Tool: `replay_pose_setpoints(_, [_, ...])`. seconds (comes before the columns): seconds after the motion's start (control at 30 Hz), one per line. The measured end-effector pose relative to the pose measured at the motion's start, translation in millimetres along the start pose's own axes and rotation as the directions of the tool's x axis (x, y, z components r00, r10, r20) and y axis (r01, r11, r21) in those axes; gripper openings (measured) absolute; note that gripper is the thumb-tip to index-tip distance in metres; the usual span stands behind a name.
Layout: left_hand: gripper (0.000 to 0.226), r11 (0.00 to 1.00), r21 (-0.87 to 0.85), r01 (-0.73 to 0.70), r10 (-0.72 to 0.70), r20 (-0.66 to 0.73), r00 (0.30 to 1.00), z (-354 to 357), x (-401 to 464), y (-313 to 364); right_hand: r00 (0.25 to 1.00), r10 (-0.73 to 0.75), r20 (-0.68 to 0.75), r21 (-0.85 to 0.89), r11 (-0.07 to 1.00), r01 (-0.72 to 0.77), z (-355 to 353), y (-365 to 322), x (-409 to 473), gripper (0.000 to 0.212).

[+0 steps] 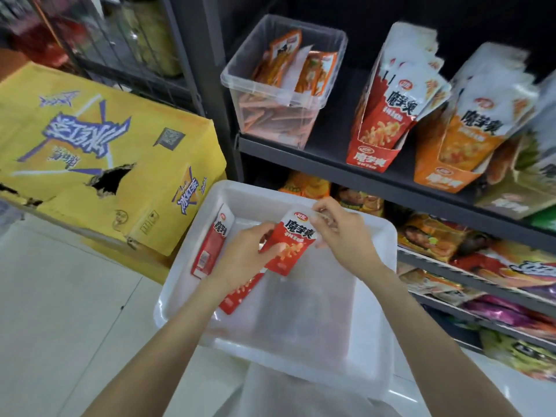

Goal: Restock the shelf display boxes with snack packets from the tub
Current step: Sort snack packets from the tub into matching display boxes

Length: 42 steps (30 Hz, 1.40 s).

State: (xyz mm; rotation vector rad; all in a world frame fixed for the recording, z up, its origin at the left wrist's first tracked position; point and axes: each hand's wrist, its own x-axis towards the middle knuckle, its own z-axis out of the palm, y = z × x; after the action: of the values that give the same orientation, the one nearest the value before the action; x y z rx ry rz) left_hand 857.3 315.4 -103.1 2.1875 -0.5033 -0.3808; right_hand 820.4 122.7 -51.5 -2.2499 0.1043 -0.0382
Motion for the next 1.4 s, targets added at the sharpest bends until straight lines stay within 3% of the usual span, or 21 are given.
replay_pose_setpoints(0.07, [0.024, 0.996, 0.002, -0.084, 0.084, -0.028, 0.996, -11, 12, 29, 0.999, -0.026, -0.041, 0.129, 0.991, 0.031, -32, -14, 1, 0.013])
replay_pose_setpoints(0.17, [0.028, 0.975, 0.057, -0.217, 0.221, -0.091, 0.971, -22, 33, 74, 0.998, -0.058, -0.040, 0.164, 0.984, 0.064, -78, -27, 2, 0.022])
replay_pose_setpoints(0.27, [0.032, 0.919, 0.021, -0.394, 0.387, -0.252, 0.887, -26, 57, 110, 0.963, -0.081, -0.259, 0.063, 0.993, 0.100, -119, -29, -2, 0.017])
replay_pose_setpoints(0.37, [0.037, 0.884, 0.145, -0.444, 0.467, -0.328, 0.822, -27, 84, 131, 0.755, -0.139, -0.641, -0.183, 0.983, 0.026, -161, -29, 3, 0.031])
replay_pose_setpoints(0.43, [0.041, 0.860, 0.289, -0.420, 0.497, -0.293, 0.817, -22, 102, 135, 0.654, -0.161, -0.739, -0.213, 0.977, 0.000, -179, -32, 18, 0.033])
replay_pose_setpoints(0.5, [0.040, 0.808, 0.390, -0.443, 0.551, -0.231, 0.802, -11, 117, 136, 0.661, -0.214, -0.720, -0.263, 0.964, 0.025, -184, -37, 42, 0.032])
replay_pose_setpoints(0.63, [0.027, 0.725, 0.514, -0.458, 0.604, -0.156, 0.782, 6, 131, 128, 0.823, -0.292, -0.487, -0.508, 0.862, 0.006, -169, -32, 91, 0.036])
replay_pose_setpoints(0.73, [0.026, 0.725, 0.508, -0.466, 0.599, -0.129, 0.790, 8, 131, 120, 0.876, -0.261, -0.405, -0.608, 0.793, -0.045, -157, -21, 105, 0.042])
replay_pose_setpoints(0.8, [0.028, 0.739, 0.485, -0.469, 0.590, -0.128, 0.797, 7, 127, 118, 0.854, -0.259, -0.452, -0.637, 0.764, -0.105, -153, -10, 102, 0.050])
replay_pose_setpoints(0.87, [0.026, 0.792, 0.443, -0.419, 0.549, -0.219, 0.806, 3, 116, 111, 0.783, -0.300, -0.546, -0.594, 0.797, -0.109, -148, -2, 88, 0.047])
replay_pose_setpoints(0.97, [0.024, 0.876, 0.365, -0.316, 0.459, -0.429, 0.778, -2, 87, 84, 0.662, -0.412, -0.626, -0.526, 0.850, 0.031, -121, 2, 52, 0.031])
replay_pose_setpoints(1.0, [0.026, 0.891, 0.347, -0.292, 0.430, -0.446, 0.785, -3, 74, 71, 0.654, -0.432, -0.620, -0.510, 0.856, 0.082, -106, 3, 38, 0.027])
replay_pose_setpoints(1.1, [0.032, 0.912, 0.363, -0.189, 0.313, -0.321, 0.894, -6, 36, 21, 0.779, -0.404, -0.481, -0.418, 0.886, 0.201, -48, 8, 8, 0.023])
replay_pose_setpoints(1.17, [0.038, 0.894, 0.434, -0.108, 0.208, -0.189, 0.960, -8, 12, -12, 0.901, -0.345, -0.262, -0.373, 0.897, 0.235, -9, 12, -2, 0.023])
replay_pose_setpoints(1.23, [0.055, 0.833, 0.552, -0.044, 0.082, -0.043, 0.996, -10, -7, -37, 0.976, -0.215, 0.026, -0.336, 0.918, 0.212, 27, 16, -3, 0.029])
replay_pose_setpoints(1.3, [0.071, 0.788, 0.614, 0.044, -0.106, 0.065, 0.992, -9, -18, -51, 0.969, -0.087, 0.233, -0.362, 0.917, 0.169, 60, 23, 2, 0.042])
replay_pose_setpoints(1.4, [0.075, 0.738, 0.672, 0.067, -0.218, 0.143, 0.966, -4, -19, -64, 0.940, 0.081, 0.332, -0.493, 0.864, 0.100, 99, 31, 10, 0.057])
